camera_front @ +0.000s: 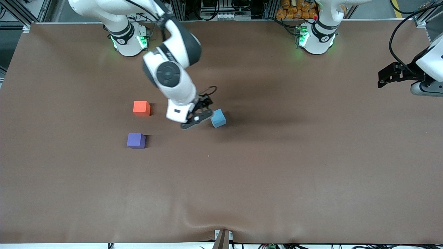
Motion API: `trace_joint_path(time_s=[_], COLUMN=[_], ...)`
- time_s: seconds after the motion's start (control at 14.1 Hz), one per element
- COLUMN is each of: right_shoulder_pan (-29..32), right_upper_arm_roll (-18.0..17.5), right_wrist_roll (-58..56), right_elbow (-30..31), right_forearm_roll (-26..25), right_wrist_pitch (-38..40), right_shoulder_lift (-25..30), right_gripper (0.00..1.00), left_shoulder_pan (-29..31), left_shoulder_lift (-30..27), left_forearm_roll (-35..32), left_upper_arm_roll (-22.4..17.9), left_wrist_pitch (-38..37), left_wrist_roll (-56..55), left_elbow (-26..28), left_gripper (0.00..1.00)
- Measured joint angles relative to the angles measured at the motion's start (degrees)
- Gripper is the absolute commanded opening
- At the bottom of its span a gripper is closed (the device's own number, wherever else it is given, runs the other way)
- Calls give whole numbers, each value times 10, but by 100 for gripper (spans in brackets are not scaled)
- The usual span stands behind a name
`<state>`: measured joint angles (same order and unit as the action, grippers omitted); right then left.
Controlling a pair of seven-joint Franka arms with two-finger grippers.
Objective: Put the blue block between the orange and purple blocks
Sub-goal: 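Close the right gripper on the light-blue block and lift it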
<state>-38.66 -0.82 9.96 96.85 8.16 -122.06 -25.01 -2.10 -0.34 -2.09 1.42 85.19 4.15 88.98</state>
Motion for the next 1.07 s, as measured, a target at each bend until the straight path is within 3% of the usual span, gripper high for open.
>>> trace_joint_path(time_s=[0.28, 0.92, 1.0, 1.07], right_shoulder_pan=[-53, -82, -86, -90], right_upper_arm_roll=[1, 3, 3, 3], right_wrist_roll=[53, 132, 145, 153], right_elbow=[10, 11, 11, 11], right_forearm_roll=[-7, -75, -86, -97], right_wrist_pitch=[-90, -148, -152, -154], right_shoulder_lift=[-58, -111, -119, -127], right_gripper=[100, 100, 84, 46], left_shoulder_pan=[0, -1, -1, -1], left_shoulder_lift=[-2, -4, -4, -4], left_forearm_roll=[20, 21, 21, 21], left_upper_arm_roll=[1, 1, 1, 1], left_wrist_pitch=[0, -1, -1, -1], left_wrist_roll=[-20, -22, -22, -22], left_elbow=[-2, -3, -3, -3], left_gripper=[100, 100, 100, 100])
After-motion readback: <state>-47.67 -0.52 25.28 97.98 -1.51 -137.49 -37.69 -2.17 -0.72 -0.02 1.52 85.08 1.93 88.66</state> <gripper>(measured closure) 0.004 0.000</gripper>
